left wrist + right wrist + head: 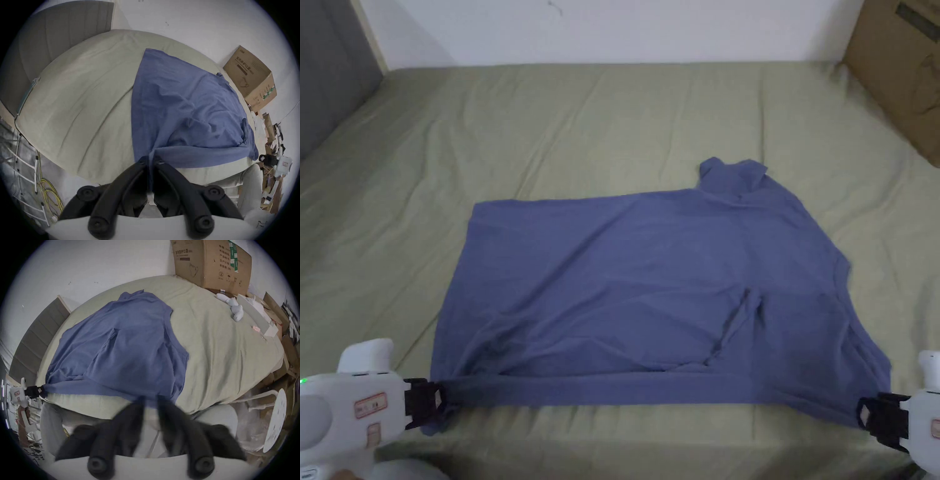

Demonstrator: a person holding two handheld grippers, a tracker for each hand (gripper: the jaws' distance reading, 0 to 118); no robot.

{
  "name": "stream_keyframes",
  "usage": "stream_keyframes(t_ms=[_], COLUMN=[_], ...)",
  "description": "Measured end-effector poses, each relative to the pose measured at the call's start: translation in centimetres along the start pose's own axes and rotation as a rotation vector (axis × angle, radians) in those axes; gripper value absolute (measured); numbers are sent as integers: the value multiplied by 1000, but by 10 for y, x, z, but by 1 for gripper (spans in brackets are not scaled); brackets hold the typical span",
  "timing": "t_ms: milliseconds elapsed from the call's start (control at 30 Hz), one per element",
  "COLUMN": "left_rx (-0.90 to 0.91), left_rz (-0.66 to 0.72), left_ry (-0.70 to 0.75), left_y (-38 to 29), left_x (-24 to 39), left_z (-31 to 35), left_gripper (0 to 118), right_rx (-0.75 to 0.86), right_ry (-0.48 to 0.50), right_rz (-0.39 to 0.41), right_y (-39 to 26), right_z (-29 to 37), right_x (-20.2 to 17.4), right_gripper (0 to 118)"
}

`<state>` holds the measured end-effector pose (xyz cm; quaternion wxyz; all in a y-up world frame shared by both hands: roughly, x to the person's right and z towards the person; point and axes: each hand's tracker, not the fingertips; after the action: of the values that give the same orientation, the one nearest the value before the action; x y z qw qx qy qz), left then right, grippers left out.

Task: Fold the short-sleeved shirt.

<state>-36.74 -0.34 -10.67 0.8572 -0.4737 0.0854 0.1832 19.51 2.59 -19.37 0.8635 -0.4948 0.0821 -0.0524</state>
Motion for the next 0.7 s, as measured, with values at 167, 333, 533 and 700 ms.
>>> stream_keyframes(t_ms=[167,333,533,700], left_rx=[2,-11,-13,2], left_rz=[-34,-43,-54,-91], left_ry=[36,49,63,75], left_y=[-1,-3,1,22], left_x=[7,10,16,26], left_z=[1,4,12,29], left_gripper=[4,4,4,4], right_rx=[-10,-129,-72,-6], right_ry=[-35,-90,-66,-27], right_rz=[2,50,20,26], right_y=[20,12,23,59], right_z=[-22,-39,-20,2], right_x=[8,9,5,2], right_gripper=[65,2,2,2])
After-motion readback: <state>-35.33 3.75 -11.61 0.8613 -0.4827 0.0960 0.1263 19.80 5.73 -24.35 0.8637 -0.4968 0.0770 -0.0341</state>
